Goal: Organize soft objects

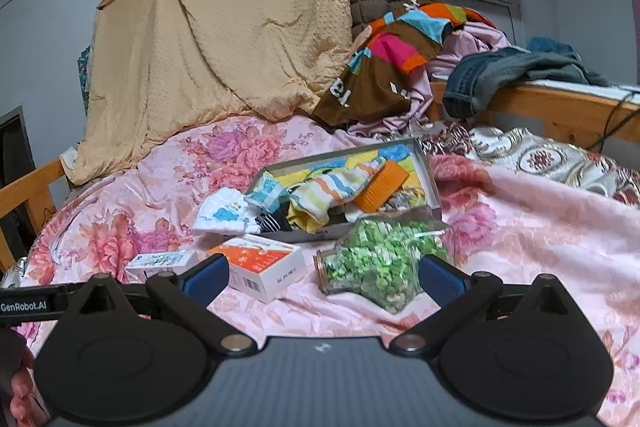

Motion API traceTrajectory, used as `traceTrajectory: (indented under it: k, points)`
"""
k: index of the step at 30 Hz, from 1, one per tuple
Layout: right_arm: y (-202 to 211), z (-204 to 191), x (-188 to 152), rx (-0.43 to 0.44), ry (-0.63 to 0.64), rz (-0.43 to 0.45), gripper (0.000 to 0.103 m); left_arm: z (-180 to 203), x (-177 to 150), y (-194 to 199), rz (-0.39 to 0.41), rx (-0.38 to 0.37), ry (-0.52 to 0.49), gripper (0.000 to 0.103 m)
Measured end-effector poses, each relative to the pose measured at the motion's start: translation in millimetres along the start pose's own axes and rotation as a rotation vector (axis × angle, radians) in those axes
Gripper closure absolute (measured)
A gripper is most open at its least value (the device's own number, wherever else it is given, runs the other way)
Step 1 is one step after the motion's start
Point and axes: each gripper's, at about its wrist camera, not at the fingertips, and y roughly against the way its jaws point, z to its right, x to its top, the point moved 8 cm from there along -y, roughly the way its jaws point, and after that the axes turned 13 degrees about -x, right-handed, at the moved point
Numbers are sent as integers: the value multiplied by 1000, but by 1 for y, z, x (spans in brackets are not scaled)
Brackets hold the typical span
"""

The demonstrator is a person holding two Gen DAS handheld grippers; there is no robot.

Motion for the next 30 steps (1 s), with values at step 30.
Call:
traceTrajectory:
  k: [30]
  points:
    - [-19,-15,-42,-14,105,-132,0,-2,-27,-9,-92,67,10,1]
